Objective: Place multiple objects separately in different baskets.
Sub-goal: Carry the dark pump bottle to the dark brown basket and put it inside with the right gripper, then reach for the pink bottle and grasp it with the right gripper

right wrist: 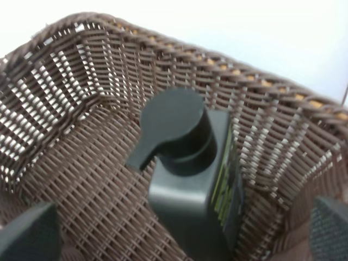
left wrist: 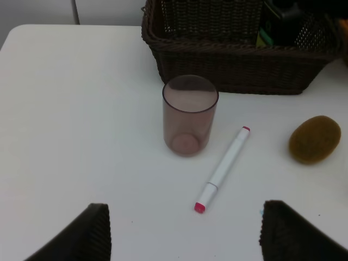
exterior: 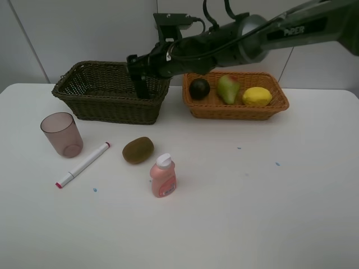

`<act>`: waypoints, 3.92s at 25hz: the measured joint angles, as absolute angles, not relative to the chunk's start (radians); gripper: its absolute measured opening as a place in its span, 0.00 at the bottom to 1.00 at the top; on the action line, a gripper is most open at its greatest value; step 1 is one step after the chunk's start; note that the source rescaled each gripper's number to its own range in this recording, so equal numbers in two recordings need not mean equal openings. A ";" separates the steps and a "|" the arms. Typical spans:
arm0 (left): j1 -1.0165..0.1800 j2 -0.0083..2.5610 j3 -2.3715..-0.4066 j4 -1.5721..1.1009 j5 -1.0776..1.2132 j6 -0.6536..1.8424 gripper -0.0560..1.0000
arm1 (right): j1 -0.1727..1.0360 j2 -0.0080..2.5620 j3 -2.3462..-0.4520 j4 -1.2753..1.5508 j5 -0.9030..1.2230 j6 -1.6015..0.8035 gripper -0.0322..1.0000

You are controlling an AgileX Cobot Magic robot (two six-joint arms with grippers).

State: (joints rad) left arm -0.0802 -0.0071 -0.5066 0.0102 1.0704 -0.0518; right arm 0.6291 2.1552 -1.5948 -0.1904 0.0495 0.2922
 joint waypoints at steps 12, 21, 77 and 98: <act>-0.080 -0.007 -0.507 0.010 1.070 -0.052 0.76 | 0.629 1.916 -1.597 -0.060 0.646 0.293 1.00; -0.080 -0.007 -0.507 0.010 1.070 -0.052 0.76 | 0.659 1.860 -1.597 -0.036 0.998 0.273 1.00; -0.080 -0.007 -0.507 0.010 1.070 -0.052 0.76 | 0.916 1.898 -1.346 -0.091 0.852 -0.990 0.79; -0.080 -0.007 -0.507 0.010 1.070 -0.052 0.76 | 0.916 2.016 -1.346 -0.110 0.778 -0.991 0.78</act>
